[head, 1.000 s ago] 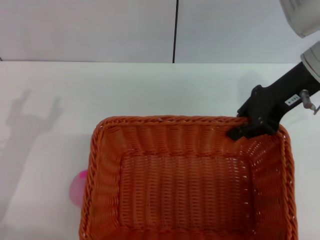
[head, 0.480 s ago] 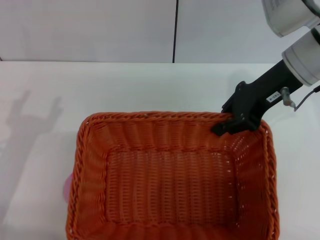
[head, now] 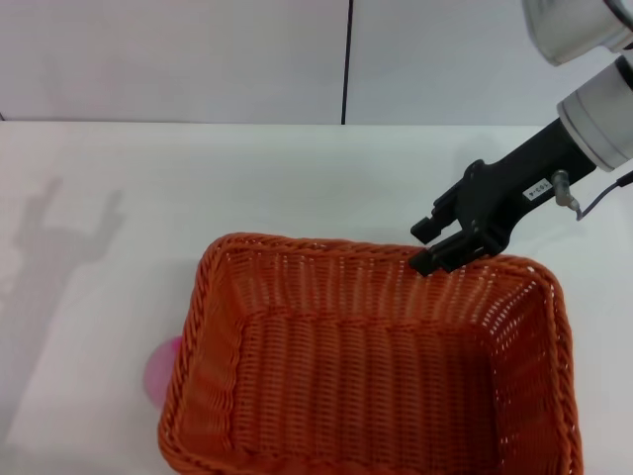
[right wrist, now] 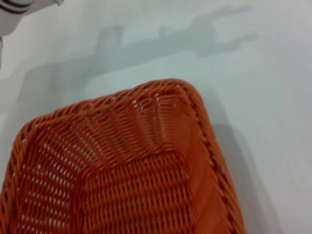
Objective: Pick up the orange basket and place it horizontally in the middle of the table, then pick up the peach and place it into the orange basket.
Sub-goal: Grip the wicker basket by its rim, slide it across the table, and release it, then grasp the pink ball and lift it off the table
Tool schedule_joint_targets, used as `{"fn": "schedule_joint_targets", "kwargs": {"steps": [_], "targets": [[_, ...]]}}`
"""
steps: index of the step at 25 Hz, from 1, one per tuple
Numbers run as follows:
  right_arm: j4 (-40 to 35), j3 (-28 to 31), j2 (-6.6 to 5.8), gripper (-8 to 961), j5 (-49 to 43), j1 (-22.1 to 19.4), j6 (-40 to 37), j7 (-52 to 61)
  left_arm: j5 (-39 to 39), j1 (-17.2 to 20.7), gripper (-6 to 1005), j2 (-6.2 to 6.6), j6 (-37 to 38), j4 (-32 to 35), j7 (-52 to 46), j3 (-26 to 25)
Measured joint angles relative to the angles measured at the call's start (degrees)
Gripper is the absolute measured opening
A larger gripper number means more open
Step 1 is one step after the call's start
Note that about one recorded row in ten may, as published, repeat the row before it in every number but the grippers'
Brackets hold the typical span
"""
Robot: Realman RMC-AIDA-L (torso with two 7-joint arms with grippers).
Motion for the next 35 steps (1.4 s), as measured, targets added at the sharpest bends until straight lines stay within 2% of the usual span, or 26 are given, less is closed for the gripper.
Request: {"fn": "schedule_joint_targets", "kwargs": {"steps": [1, 6, 8, 9, 10, 11, 12, 13, 16, 17, 18, 19, 20, 22, 23, 24, 26, 27, 28, 29, 31, 33, 35], "targets": [[-0.2, 0.5, 0.00, 395, 0.0, -0.1, 0.0, 0.0, 0.0, 0.0, 849, 0.00, 0.0, 0.0, 0.0, 0.0], [-4.9, 4.8, 0.42, 505, 1.1, -2.9, 0.1, -0.6, 0.0, 0.1, 849, 0.00, 0.0, 0.0, 0.0, 0.0], [-9.1, 7.0, 0.59, 505, 6.8, -7.2, 0.1, -1.9, 0.2, 0.8, 848, 0.04, -0.1, -0.5, 0.0, 0.3], [-9.1, 7.0, 0.59, 505, 6.8, -7.2, 0.1, -1.9, 0.2, 0.8, 848, 0.04, -0.1, -0.5, 0.0, 0.3], [-10.4, 7.7, 0.59, 505, 9.9, -9.1, 0.2, -2.8, 0.3, 1.3, 848, 0.11, -0.3, -0.7, 0.0, 0.4], [-12.2, 9.1, 0.62, 505, 17.6, -13.5, 0.2, -5.1, 0.2, 2.0, 848, 0.17, -0.8, -0.8, -0.2, 0.2], [-12.2, 9.1, 0.62, 505, 17.6, -13.5, 0.2, -5.1, 0.2, 2.0, 848, 0.17, -0.8, -0.8, -0.2, 0.2], [-12.7, 10.4, 0.84, 505, 26.6, -18.5, 0.4, -7.8, 0.1, 2.9, 848, 0.23, -1.1, -1.5, -1.7, 0.2], [-11.7, 11.7, 1.95, 505, 39.2, -25.8, 0.1, -12.8, 0.5, 5.3, 848, 0.49, 0.7, -6.9, -11.0, 1.5], [-11.7, 11.7, 1.95, 505, 39.2, -25.8, 0.1, -12.8, 0.5, 5.3, 848, 0.49, 0.7, -6.9, -11.0, 1.5], [-10.6, 11.9, 3.27, 505, 47.2, -31.3, 0.0, -18.1, 0.5, 7.0, 848, 0.60, 2.7, -11.3, -16.4, 3.5], [-10.6, 11.9, 3.27, 505, 47.2, -31.3, 0.0, -18.1, 0.5, 7.0, 848, 0.60, 2.7, -11.3, -16.4, 3.5], [-9.5, 12.0, 3.95, 505, 50.9, -33.9, 0.0, -21.2, 0.5, 7.8, 848, 0.87, 4.0, -14.1, -19.1, 5.4], [-5.9, 12.0, 4.23, 506, 57.2, -37.2, -0.1, -27.1, 0.8, 9.2, 848, 1.89, 6.0, -18.0, -23.1, 9.4], [0.8, 12.6, 4.05, 506, 63.8, -39.7, -0.7, -33.9, 2.0, 10.1, 848, 3.70, 7.4, -20.7, -26.2, 13.3], [0.8, 12.6, 4.05, 506, 63.8, -39.7, -0.7, -33.9, 2.0, 10.1, 848, 3.70, 7.4, -20.7, -26.2, 13.3], [6.6, 14.6, 3.85, 506, 67.9, -41.0, -2.2, -39.8, 6.8, 10.1, 847, 6.84, 7.7, -22.3, -28.4, 16.4], [8.6, 16.0, 3.82, 506, 68.9, -41.5, -2.9, -42.4, 8.7, 10.0, 847, 7.99, 7.7, -22.7, -28.9, 17.1], [12.5, 20.7, 4.02, 506, 69.8, -42.6, -5.2, -47.6, 13.9, 9.7, 847, 10.52, 7.8, -23.5, -30.5, 17.5], [12.5, 20.7, 4.02, 506, 69.8, -42.6, -5.2, -47.6, 13.9, 9.7, 847, 10.52, 7.8, -23.5, -30.5, 17.5], [15.4, 25.3, 4.07, 506, 69.9, -43.1, -7.2, -51.2, 18.2, 9.7, 847, 13.18, 7.6, -24.2, -32.6, 17.3], [17.8, 30.6, 3.96, 506, 70.0, -43.8, -8.5, -52.8, 21.5, 10.1, 847, 14.98, 7.0, -25.2, -34.6, 17.4], [18.1, 31.8, 3.97, 506, 70.0, -44.0, -8.6, -52.8, 25.3, 10.3, 847, 14.83, 7.1, -26.6, -35.4, 17.5]]}}
